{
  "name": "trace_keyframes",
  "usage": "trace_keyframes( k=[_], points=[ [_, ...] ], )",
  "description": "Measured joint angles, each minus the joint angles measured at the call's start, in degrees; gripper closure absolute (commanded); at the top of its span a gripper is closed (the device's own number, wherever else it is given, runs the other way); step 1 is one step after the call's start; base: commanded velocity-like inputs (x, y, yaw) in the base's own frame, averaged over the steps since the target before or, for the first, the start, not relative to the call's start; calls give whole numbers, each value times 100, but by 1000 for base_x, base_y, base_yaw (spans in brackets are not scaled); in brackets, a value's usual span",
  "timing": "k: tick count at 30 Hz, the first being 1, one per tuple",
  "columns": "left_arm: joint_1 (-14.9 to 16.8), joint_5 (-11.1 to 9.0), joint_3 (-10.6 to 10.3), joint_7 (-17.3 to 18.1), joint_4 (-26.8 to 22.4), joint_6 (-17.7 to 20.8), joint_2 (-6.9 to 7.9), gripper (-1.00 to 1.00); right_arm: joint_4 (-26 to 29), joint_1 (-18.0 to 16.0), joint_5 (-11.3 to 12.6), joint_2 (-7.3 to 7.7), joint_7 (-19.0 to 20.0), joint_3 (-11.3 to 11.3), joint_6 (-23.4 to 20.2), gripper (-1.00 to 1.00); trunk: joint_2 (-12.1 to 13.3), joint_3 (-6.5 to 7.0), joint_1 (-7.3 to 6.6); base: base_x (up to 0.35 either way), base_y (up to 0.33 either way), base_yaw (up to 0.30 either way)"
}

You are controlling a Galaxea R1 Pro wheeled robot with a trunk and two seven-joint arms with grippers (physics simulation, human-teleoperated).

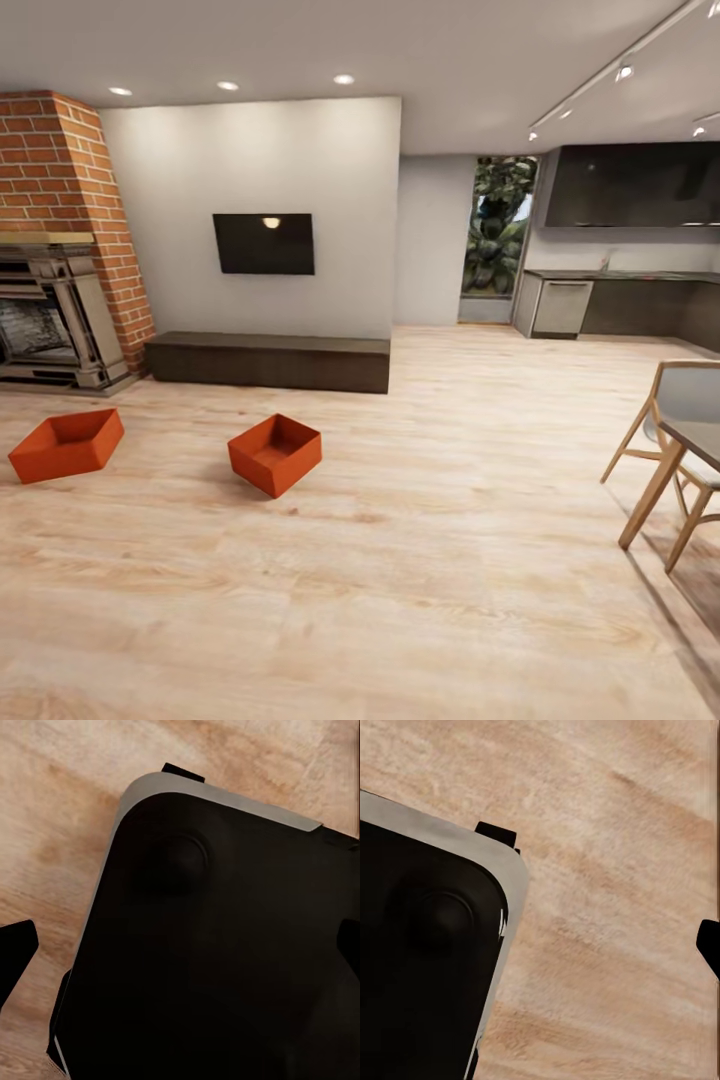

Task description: Move the two storage containers from the living room to the garage. In the garage, place one container on the floor and stack the other container on top of it (either order is fine).

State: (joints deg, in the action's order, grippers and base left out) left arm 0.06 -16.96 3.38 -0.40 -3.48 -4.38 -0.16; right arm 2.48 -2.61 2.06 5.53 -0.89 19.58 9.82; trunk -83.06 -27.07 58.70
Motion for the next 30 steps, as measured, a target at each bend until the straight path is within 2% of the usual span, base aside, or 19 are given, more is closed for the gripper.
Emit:
trace_keyframes(
  k=[8, 25, 30],
  points=[
    [2, -1, 12, 0, -11, -8, 0, -100, 0, 0, 1, 0, -2, 0, -1, -100, 0, 0, 1, 263, 0, 0],
    [2, -2, 21, 2, -64, -18, 3, -100, 0, 0, 1, 0, 1, 0, 2, -100, 0, 0, 3, 55, 0, 0],
    [2, 15, -8, 2, -45, 12, 0, -100, 0, 0, 0, 0, 1, 0, 0, -100, 0, 0, 0, 250, 0, 0]
  ],
)
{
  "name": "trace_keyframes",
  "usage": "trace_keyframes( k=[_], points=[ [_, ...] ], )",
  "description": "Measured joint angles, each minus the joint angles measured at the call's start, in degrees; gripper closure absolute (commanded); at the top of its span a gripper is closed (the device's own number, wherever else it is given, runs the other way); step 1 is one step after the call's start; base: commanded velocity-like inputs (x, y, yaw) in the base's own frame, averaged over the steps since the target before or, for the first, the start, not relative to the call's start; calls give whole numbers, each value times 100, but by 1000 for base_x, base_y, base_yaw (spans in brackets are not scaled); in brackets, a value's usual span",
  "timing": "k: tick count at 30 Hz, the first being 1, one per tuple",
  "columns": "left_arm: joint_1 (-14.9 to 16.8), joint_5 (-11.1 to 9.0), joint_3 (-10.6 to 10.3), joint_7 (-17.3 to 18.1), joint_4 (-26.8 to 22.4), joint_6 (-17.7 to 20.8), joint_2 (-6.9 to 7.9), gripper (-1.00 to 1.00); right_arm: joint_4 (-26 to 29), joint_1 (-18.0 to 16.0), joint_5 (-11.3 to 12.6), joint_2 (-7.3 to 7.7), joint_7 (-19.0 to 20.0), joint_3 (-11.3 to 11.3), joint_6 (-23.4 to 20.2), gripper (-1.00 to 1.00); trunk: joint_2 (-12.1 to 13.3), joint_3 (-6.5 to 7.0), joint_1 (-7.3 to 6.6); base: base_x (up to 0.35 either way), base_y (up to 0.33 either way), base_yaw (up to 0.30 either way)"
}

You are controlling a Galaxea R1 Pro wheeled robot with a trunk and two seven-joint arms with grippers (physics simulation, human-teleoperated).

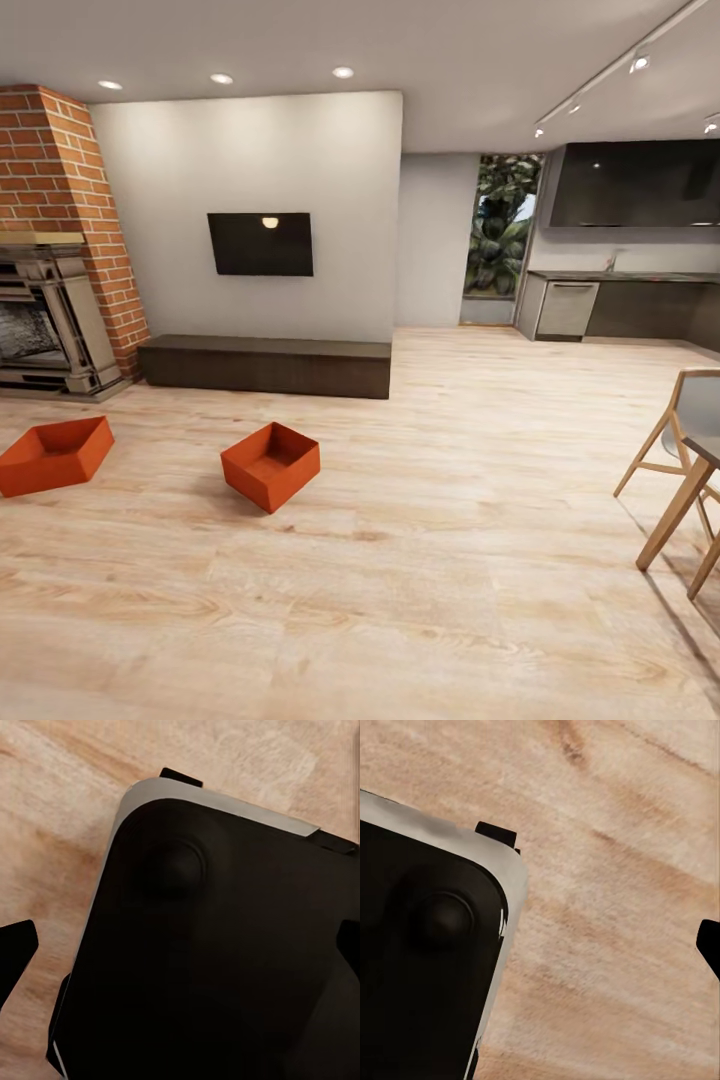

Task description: Move the two storage containers from the living room to the garage. In the garage, place one container on the floor and stack the other container on top of it (either order is fine).

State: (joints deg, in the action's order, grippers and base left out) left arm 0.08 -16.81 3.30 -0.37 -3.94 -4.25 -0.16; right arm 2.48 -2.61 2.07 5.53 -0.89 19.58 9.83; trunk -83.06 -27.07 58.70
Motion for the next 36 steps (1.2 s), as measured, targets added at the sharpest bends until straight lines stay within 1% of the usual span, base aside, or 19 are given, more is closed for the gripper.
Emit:
trace_keyframes(
  k=[36],
  points=[
    [0, -17, 32, -2, -8, -22, 0, -100, 0, 0, 0, 0, 1, 0, -2, -100, 0, 0, 0, 321, 0, 0]
  ],
)
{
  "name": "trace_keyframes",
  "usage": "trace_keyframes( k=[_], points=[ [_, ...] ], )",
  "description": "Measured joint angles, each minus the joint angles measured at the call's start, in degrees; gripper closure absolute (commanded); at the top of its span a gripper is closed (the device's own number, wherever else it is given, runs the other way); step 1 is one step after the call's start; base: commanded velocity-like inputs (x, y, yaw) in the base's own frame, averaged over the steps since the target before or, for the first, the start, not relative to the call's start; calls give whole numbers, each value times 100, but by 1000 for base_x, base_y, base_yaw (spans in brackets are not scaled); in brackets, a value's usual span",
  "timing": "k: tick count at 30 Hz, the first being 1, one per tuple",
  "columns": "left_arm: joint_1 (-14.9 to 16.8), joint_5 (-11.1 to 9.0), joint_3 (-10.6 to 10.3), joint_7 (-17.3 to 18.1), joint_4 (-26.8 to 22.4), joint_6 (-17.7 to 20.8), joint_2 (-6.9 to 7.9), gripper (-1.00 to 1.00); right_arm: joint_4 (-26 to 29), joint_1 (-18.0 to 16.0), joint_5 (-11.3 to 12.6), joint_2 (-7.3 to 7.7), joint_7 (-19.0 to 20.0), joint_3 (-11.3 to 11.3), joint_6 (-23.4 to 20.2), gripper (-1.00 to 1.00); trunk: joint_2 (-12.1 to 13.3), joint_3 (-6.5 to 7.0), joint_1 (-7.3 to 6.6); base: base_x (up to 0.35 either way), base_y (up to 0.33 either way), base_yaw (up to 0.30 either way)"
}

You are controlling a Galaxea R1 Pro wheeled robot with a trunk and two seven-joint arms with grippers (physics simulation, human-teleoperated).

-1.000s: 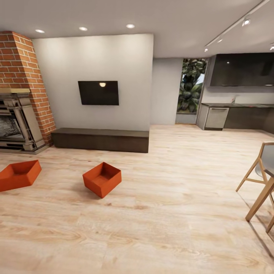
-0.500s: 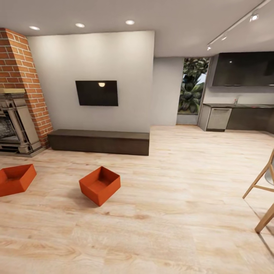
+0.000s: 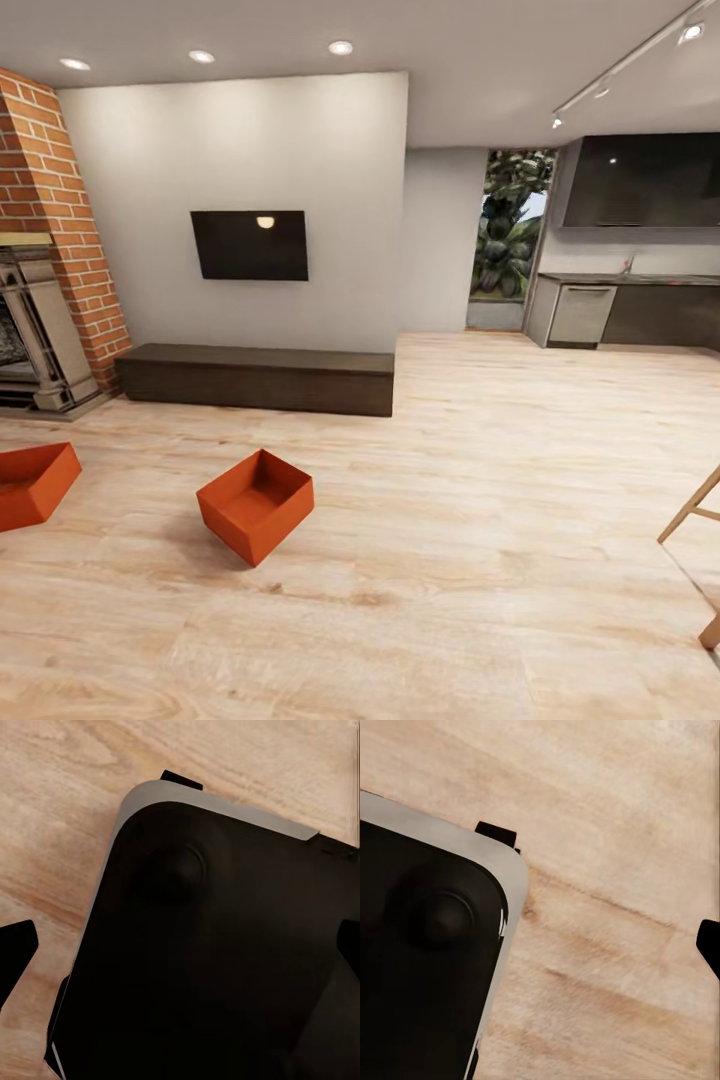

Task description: Move the two storage containers from the living room to the garage. In the garage, place one container on the floor and stack the other container on top of it (either order is fine).

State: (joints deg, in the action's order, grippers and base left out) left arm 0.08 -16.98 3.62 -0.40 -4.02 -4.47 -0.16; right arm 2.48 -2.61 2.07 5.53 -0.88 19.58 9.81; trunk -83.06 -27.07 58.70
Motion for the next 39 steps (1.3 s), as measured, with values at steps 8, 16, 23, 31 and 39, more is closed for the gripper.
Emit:
trace_keyframes(
  k=[8, 16, 23, 31, 39],
  points=[
    [0, 0, 0, 0, 0, 0, 0, -100, 0, 0, 0, 0, -1, 0, 0, -100, 0, 0, 0, 321, 0, 0],
    [-1, 0, 0, 0, 0, -4, 0, -100, 0, 0, 0, 0, -1, 0, -2, -100, 0, 0, 0, 296, 0, 0],
    [0, 0, 0, 0, -3, -7, 0, -100, 0, 0, 0, 0, -1, 0, -1, -100, 0, 0, 2, 155, 0, 0],
    [0, 0, 0, 0, -8, -9, 0, -100, 0, 0, 0, 0, 0, 0, 1, -100, 0, 0, 3, 11, 0, 0],
    [0, 0, 0, 0, -9, -9, 0, -100, 0, 0, 0, 0, 0, 0, 2, -100, 0, 0, 3, 0, 0, 0]
  ],
)
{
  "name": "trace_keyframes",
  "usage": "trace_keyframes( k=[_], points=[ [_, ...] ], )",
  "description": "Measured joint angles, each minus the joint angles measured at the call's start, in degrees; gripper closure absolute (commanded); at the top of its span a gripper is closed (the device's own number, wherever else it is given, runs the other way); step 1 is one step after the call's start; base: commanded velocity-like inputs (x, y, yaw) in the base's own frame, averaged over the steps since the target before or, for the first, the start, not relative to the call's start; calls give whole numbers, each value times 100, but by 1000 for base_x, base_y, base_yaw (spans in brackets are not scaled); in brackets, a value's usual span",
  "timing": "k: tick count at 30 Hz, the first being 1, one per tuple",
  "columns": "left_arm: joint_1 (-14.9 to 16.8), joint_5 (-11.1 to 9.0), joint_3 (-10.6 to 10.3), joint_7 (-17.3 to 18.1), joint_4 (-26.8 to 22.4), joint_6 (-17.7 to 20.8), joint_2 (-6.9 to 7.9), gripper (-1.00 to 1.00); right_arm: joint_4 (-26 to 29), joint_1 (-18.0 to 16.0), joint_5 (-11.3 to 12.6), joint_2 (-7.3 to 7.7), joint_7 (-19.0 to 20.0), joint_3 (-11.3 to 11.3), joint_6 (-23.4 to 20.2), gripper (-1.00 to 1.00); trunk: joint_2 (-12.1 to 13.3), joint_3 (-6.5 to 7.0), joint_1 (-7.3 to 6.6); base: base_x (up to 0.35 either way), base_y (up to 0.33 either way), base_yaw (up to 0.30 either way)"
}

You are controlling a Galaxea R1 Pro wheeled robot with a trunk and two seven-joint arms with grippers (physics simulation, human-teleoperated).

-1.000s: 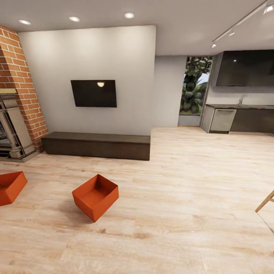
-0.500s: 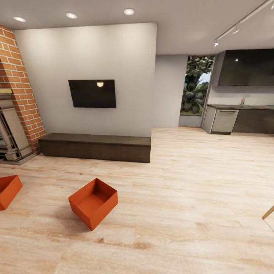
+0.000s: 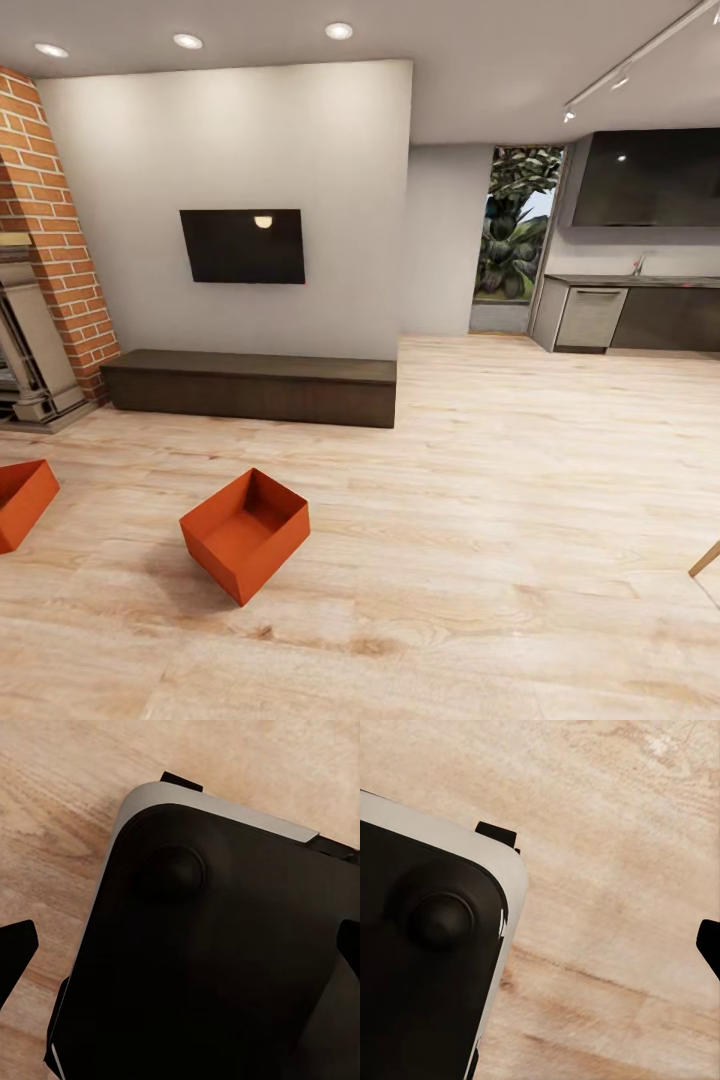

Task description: Move the two storage containers from the living room to the garage. In the garage, place one container on the floor and stack the other container on top of it (either order is fine).

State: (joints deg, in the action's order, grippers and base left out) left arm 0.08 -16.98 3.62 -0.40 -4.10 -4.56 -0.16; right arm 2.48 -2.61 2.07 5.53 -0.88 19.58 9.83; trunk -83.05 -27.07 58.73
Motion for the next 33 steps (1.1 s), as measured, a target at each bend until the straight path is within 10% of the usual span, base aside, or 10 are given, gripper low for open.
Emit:
trace_keyframes(
  k=[33],
  points=[
    [0, -7, -9, 0, 8, 9, 0, -100, 0, 0, 4, 0, -1, -4, -2, -100, 0, 0, -3, 80, 0, 0]
  ],
)
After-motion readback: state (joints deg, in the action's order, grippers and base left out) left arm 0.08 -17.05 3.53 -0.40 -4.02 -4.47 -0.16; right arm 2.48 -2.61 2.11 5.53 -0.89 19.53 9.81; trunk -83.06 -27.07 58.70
